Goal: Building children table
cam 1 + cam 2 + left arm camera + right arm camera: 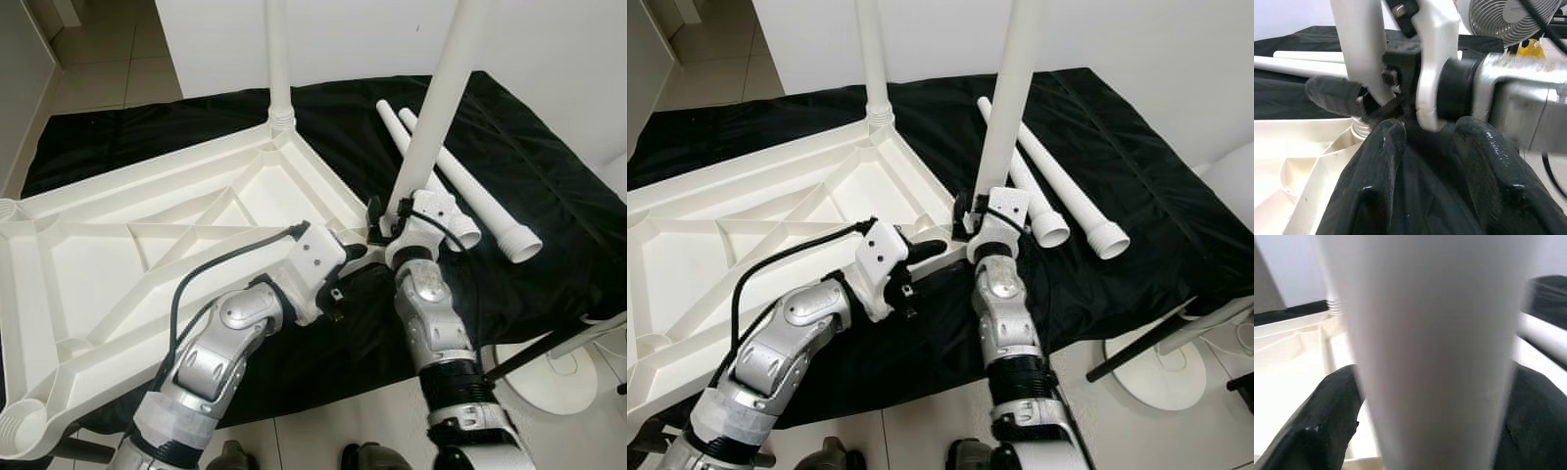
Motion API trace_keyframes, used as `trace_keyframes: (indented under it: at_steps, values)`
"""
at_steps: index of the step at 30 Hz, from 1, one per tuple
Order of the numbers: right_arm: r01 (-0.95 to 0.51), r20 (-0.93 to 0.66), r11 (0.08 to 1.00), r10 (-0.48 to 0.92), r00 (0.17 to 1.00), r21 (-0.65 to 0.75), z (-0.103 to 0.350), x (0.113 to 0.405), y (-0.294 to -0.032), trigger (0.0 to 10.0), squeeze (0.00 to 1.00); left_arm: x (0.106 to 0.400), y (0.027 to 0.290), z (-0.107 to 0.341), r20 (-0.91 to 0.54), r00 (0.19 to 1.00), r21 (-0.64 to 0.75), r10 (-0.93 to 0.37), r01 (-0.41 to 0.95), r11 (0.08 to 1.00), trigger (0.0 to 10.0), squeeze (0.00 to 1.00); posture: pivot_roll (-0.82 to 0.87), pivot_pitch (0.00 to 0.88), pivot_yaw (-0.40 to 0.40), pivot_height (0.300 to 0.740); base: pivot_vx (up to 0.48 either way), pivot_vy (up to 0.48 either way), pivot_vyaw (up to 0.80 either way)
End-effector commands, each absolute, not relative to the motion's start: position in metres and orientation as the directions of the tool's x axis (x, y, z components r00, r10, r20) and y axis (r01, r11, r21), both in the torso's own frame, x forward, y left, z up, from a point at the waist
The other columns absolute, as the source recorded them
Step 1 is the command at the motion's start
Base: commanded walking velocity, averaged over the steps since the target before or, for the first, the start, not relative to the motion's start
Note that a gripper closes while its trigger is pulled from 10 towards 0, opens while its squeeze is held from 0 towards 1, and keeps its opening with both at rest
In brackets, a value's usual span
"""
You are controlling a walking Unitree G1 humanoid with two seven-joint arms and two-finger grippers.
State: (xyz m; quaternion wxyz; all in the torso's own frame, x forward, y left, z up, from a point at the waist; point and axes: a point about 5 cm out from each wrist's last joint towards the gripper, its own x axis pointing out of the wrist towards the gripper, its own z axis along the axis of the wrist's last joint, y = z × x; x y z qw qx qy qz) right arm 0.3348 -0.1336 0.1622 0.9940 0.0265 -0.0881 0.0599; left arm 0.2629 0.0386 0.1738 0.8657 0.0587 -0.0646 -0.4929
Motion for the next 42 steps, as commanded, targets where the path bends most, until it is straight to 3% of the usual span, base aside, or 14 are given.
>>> trace_keyframes:
  at_steps: [1, 3, 6, 12, 14, 23, 24, 26, 27, 39, 40, 42]
  values:
    - [-0.203, 0.164, 0.978, 0.195, 0.967, 0.035, 0.159, 0.333, -0.139, 10.0, 0.00, 0.263, 0.040, 0.176, 0.051, 0.503, 0.171, -0.863, 0.847, 0.503, 10.0, 0.00, -0.08, 0.090, 0.038, 0.740, 0.000, 0.000, 0.00]
    - [-0.203, 0.164, 0.978, 0.195, 0.967, 0.035, 0.159, 0.333, -0.139, 10.0, 0.00, 0.263, 0.040, 0.176, 0.051, 0.503, 0.171, -0.863, 0.847, 0.503, 10.0, 0.00, -0.08, 0.090, 0.038, 0.740, 0.000, 0.000, 0.00]
    - [-0.332, 0.149, 0.939, 0.342, 0.928, -0.088, 0.162, 0.339, -0.151, 10.0, 0.00, 0.265, 0.039, 0.176, 0.051, 0.501, 0.173, -0.864, 0.848, 0.502, 10.0, 0.00, -0.09, 0.082, 0.041, 0.740, 0.000, 0.000, 0.00]
    - [-0.380, 0.130, 0.918, 0.393, 0.910, -0.114, 0.161, 0.340, -0.152, 10.0, 0.00, 0.265, 0.038, 0.177, 0.052, 0.500, 0.175, -0.864, 0.848, 0.501, 10.0, 0.00, -0.09, 0.080, 0.042, 0.740, 0.000, 0.000, 0.00]
    - [-0.460, 0.086, 0.869, 0.481, 0.873, -0.182, 0.160, 0.345, -0.154, 10.0, 0.00, 0.267, 0.038, 0.179, 0.057, 0.500, 0.182, -0.864, 0.846, 0.501, 10.0, 0.00, -0.08, 0.071, 0.040, 0.740, 0.000, 0.000, 0.00]
    - [-0.565, 0.004, 0.789, 0.583, 0.812, -0.239, 0.161, 0.357, -0.152, 10.0, 0.00, 0.268, 0.039, 0.180, 0.060, 0.501, 0.189, -0.863, 0.843, 0.503, 10.0, 0.00, -0.08, 0.070, 0.038, 0.740, 0.000, 0.000, 0.00]
    - [-0.560, -0.010, 0.792, 0.575, 0.818, -0.243, 0.160, 0.359, -0.153, 6.7, 0.00, 0.268, 0.039, 0.180, 0.060, 0.503, 0.191, -0.862, 0.842, 0.505, 10.0, 0.00, -0.07, 0.070, 0.038, 0.740, 0.000, 0.000, 0.00]
    - [-0.559, -0.020, 0.791, 0.573, 0.819, -0.247, 0.159, 0.361, -0.154, 6.7, 0.00, 0.268, 0.039, 0.180, 0.060, 0.504, 0.192, -0.861, 0.841, 0.506, 10.0, 0.00, -0.07, 0.071, 0.036, 0.740, 0.000, 0.000, 0.00]
    - [-0.565, -0.026, 0.787, 0.577, 0.816, -0.247, 0.158, 0.362, -0.155, 0.0, 0.00, 0.269, 0.039, 0.181, 0.062, 0.507, 0.191, -0.859, 0.839, 0.509, 10.0, 0.00, -0.07, 0.071, 0.035, 0.740, 0.000, 0.000, 0.00]
    - [-0.579, -0.041, 0.784, 0.586, 0.809, -0.221, 0.150, 0.363, -0.160, 0.0, 0.00, 0.266, 0.040, 0.179, 0.061, 0.516, 0.182, -0.854, 0.836, 0.518, 10.0, 0.00, -0.06, 0.077, 0.026, 0.740, 0.000, 0.000, 0.00]
    - [-0.567, -0.034, 0.795, 0.574, 0.818, -0.214, 0.151, 0.363, -0.160, 10.0, 0.00, 0.266, 0.040, 0.179, 0.062, 0.516, 0.181, -0.854, 0.836, 0.518, 10.0, 0.00, -0.07, 0.079, 0.023, 0.740, 0.000, 0.000, 0.00]
    - [-0.559, -0.030, 0.803, 0.566, 0.824, -0.208, 0.151, 0.363, -0.160, 10.0, 0.00, 0.266, 0.040, 0.179, 0.063, 0.516, 0.180, -0.854, 0.836, 0.518, 10.0, 0.00, -0.07, 0.079, 0.023, 0.740, 0.000, 0.000, 0.00]
